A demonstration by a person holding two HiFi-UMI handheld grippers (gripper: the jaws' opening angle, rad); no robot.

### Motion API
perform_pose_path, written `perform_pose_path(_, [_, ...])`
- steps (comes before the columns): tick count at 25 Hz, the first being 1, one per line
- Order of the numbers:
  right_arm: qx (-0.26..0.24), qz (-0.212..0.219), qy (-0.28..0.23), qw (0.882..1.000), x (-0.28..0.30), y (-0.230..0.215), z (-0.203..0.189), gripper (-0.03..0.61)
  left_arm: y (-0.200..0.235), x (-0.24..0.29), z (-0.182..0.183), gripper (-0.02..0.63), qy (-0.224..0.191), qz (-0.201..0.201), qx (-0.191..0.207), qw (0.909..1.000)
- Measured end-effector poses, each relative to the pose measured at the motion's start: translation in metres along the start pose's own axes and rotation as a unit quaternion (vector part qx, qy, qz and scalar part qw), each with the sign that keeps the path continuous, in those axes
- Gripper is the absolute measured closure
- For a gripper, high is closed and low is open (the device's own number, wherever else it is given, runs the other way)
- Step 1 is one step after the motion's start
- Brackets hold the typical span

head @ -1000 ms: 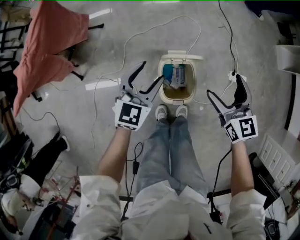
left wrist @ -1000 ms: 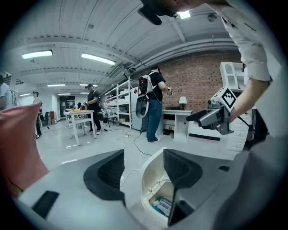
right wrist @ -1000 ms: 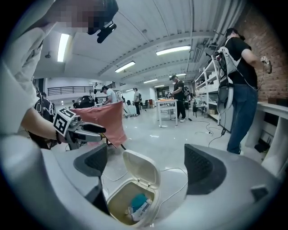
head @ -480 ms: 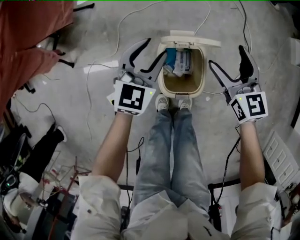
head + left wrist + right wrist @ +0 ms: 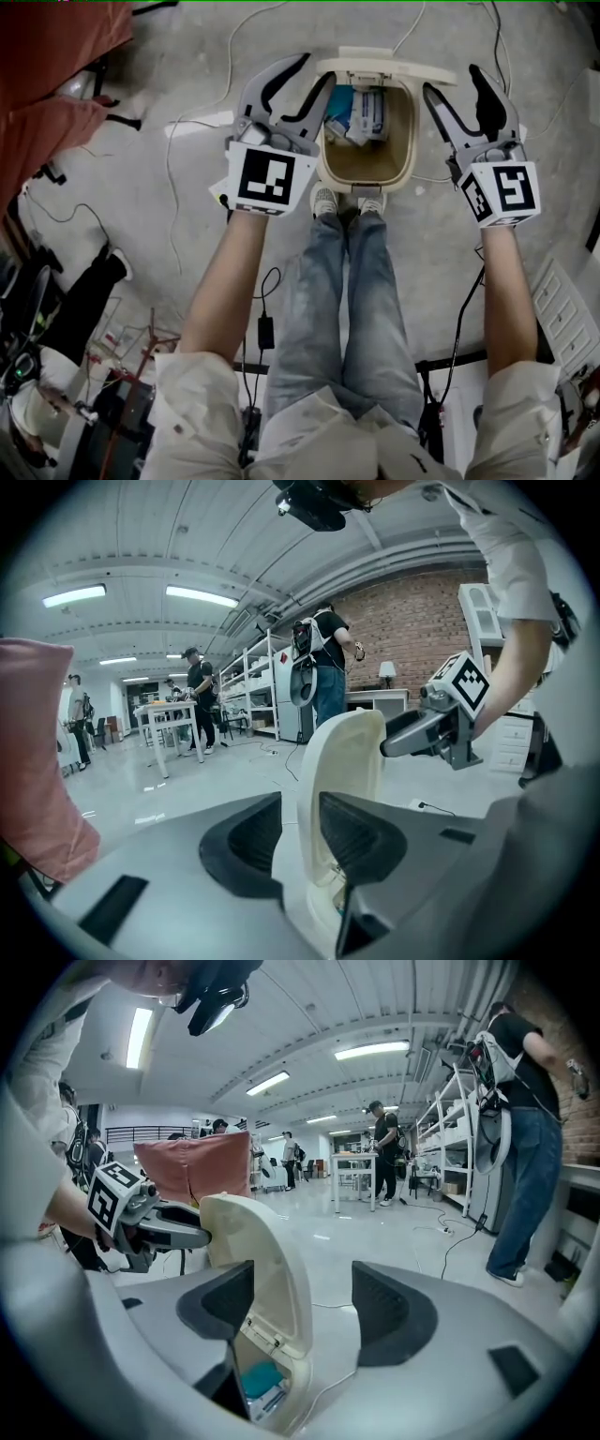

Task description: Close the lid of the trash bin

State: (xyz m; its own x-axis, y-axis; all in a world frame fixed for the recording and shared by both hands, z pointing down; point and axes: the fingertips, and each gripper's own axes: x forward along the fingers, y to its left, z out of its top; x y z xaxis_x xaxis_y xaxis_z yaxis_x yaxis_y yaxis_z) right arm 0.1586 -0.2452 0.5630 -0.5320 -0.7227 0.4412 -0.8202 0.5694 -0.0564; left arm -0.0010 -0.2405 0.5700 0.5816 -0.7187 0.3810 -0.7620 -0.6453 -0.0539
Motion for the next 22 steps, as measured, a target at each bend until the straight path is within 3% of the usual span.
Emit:
perform_pose_path(9, [-0.022,-0.02,0.005,1.0,0.008,-0.007,-0.004,0.377,0.0,0.007,0.001,0.529,-0.003,0.005,0.012,0.9999])
perform_pose_path(15, [-0.054,-0.004,0.011,0.998,0.013,0.0,-0.003,0.474,-0.001,0.009,0.002,0.554,-0.012,0.006,0.006,0.9999])
perform_pose_path(22, [-0.052,0.005,0.016,0.999,0.016,0.0,-0.003,0.488,0.001,0.011,0.001,0.557,-0.008,-0.003,0.009,0.9999])
